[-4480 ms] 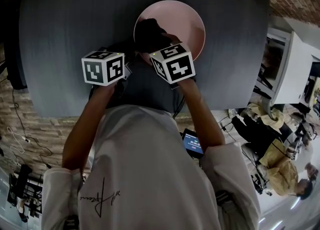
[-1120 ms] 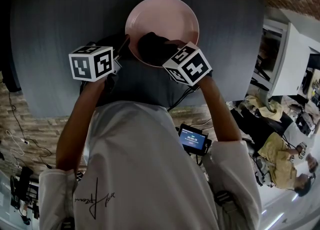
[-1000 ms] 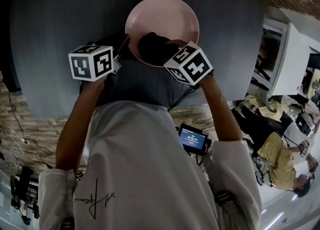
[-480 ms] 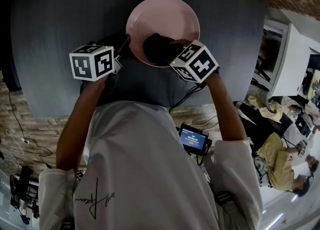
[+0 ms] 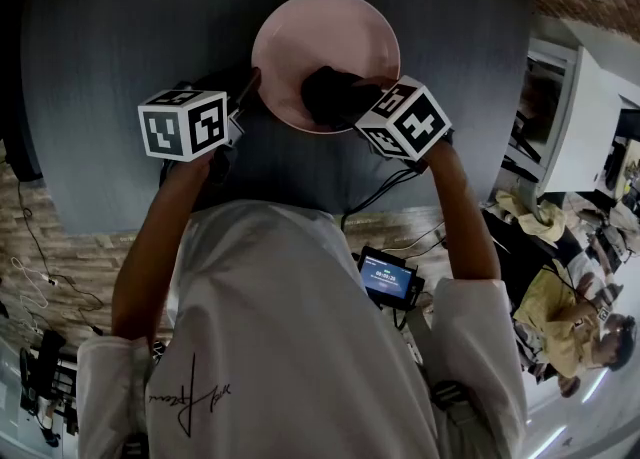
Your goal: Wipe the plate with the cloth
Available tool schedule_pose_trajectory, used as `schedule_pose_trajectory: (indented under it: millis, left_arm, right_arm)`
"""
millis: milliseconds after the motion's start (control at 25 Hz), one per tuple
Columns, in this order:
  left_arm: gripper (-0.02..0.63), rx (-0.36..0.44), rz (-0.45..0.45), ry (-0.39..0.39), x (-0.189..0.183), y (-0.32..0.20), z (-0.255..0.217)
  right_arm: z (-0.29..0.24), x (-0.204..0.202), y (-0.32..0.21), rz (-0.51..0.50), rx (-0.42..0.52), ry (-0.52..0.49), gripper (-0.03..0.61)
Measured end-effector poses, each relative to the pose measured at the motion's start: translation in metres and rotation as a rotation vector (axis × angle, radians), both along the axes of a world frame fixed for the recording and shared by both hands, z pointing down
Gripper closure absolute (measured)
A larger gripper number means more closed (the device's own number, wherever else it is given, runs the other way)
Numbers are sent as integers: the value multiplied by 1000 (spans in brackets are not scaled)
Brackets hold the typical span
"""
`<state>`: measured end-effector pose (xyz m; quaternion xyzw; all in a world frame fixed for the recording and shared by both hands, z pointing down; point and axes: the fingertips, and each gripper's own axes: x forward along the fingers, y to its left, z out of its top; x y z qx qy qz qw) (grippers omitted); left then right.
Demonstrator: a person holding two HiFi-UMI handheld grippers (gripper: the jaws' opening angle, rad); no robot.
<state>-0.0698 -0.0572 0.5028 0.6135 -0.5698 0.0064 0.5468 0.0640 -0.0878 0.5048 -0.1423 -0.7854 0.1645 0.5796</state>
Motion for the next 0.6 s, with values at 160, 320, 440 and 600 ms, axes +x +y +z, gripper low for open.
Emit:
schedule_pose_trajectory:
  millis: [160,320,440,600]
  left_arm:
    - [552,1,1,-3,0,0,-1]
    - [553,9,0,-11,-1,-2,-2]
    - [552,10,0,-8,0,-1,-2]
    - [551,3,5,-3,0,0,-1]
  right_arm:
    - [0,6,-6,0,-1,13,504]
    - [0,12,-13,2,3,24,503]
    - [0,15,-19,13,13,28,503]
    - [-1,19,-30,35,45,33,502]
